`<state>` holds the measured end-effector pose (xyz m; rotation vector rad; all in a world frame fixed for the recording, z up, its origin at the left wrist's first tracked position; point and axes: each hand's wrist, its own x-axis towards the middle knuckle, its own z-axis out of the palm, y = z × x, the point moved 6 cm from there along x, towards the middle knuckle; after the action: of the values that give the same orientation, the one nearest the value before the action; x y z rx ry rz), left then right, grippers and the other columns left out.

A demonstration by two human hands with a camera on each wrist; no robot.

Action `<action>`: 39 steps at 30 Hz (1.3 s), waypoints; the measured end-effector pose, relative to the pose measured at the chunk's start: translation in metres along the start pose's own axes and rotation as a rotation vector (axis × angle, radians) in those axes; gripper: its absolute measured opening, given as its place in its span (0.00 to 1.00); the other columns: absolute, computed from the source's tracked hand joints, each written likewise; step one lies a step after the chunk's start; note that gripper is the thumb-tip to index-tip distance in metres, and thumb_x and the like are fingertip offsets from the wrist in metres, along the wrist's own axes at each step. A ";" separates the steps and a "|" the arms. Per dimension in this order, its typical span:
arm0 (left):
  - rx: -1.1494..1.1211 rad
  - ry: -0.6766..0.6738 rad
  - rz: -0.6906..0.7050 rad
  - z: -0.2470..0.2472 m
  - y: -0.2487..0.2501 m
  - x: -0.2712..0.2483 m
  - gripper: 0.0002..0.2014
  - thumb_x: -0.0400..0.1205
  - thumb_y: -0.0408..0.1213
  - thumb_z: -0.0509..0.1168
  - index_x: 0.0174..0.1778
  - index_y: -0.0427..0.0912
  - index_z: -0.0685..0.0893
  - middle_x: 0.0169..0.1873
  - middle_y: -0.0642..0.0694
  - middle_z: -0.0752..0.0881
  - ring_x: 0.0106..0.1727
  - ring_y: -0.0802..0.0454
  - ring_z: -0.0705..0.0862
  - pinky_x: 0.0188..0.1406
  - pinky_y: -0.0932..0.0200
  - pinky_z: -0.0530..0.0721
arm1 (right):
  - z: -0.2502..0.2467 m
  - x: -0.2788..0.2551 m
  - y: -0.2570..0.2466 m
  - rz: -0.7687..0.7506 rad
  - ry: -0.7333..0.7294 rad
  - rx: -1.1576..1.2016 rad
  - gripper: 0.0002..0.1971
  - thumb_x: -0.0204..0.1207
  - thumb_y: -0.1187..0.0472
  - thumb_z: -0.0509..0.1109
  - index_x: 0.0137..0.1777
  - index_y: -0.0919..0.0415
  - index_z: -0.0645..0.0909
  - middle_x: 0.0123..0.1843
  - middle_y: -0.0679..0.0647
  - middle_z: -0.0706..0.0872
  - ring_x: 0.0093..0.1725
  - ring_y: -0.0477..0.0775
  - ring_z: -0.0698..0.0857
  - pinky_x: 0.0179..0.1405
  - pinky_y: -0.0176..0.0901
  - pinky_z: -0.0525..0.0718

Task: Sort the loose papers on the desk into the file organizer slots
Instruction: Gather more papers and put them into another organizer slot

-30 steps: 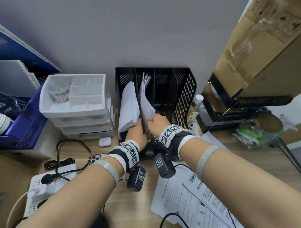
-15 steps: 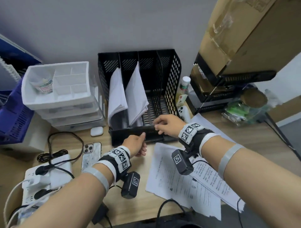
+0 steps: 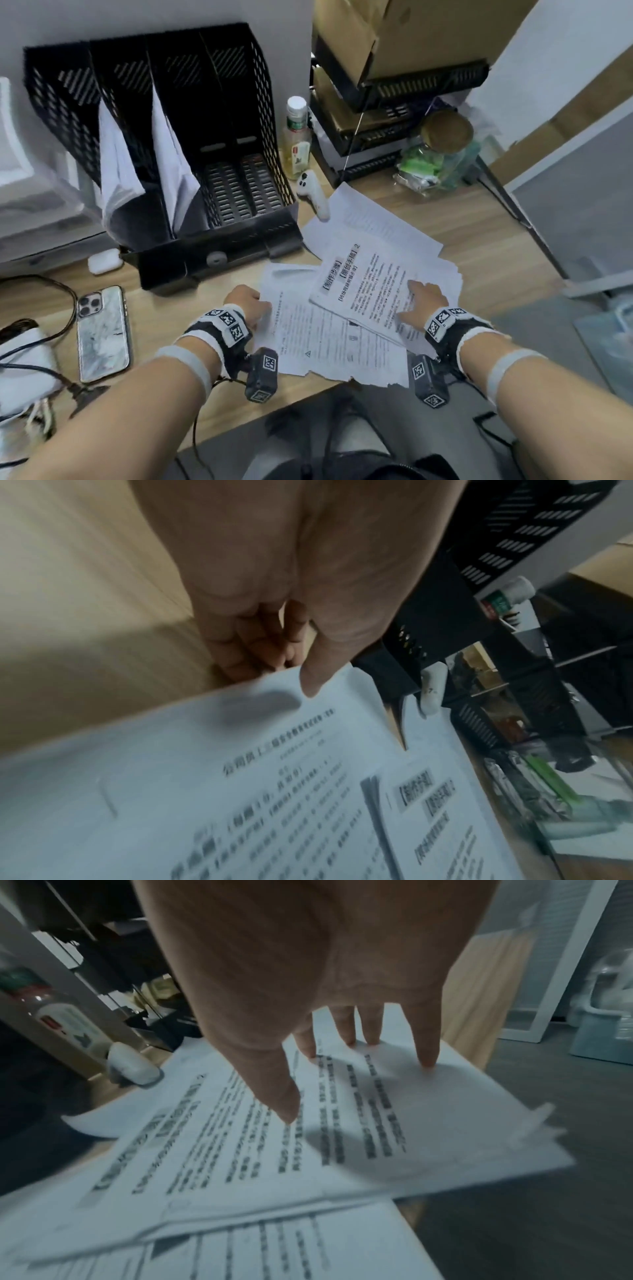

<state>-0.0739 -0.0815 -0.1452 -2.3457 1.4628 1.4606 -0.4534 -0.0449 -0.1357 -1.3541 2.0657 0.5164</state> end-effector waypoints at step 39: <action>-0.709 -0.166 0.036 0.092 0.053 -0.077 0.11 0.84 0.27 0.66 0.57 0.41 0.90 0.52 0.41 0.94 0.54 0.44 0.93 0.58 0.47 0.91 | -0.036 0.026 0.000 -0.319 -0.136 0.395 0.20 0.71 0.56 0.78 0.61 0.58 0.79 0.57 0.50 0.82 0.58 0.55 0.82 0.55 0.43 0.78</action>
<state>-0.1852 -0.0168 -0.1201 -2.4223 1.0604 2.4312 -0.4714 -0.0846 -0.1262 -1.3288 1.6860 0.0549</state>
